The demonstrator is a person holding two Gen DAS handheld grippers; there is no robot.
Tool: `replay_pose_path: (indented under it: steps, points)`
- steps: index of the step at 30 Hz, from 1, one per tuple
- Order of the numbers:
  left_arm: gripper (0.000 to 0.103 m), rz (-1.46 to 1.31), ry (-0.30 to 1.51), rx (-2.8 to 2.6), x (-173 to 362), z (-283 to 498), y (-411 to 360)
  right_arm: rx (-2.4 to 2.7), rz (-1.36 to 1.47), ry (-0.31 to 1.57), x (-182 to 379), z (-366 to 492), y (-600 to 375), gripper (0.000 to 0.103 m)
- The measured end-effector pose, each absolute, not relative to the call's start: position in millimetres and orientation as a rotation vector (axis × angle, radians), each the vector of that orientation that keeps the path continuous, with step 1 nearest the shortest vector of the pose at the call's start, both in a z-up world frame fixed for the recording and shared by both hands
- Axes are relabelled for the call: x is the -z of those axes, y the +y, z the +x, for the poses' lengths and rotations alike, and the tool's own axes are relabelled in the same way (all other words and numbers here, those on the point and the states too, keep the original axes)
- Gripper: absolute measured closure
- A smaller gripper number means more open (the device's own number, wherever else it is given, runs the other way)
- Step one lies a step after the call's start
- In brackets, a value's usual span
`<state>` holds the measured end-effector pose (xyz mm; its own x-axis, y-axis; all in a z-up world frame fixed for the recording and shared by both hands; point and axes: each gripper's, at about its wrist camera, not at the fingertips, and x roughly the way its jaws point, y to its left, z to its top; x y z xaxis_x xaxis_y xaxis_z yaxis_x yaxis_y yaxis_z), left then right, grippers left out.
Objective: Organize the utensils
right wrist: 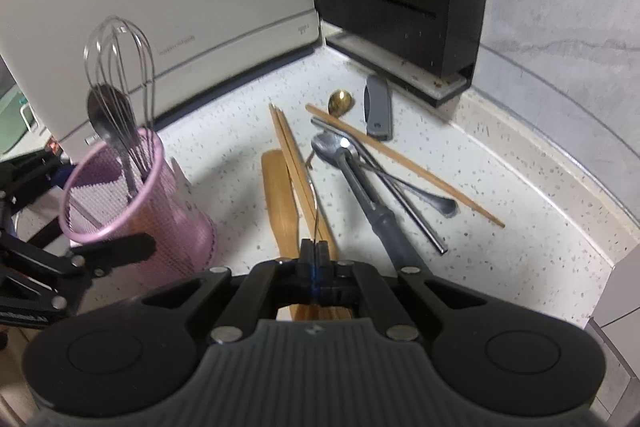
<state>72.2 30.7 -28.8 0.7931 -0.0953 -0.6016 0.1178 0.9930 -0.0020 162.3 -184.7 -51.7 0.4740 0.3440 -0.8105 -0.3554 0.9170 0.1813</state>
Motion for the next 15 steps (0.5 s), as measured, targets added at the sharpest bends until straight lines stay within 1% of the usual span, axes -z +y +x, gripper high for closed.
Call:
replay_pose_path:
  steps: [15]
  points:
    - [0.010, 0.037, 0.644, 0.116, 29, 72, 30, -0.427, 0.022, 0.819, 17, 144, -183, 0.103]
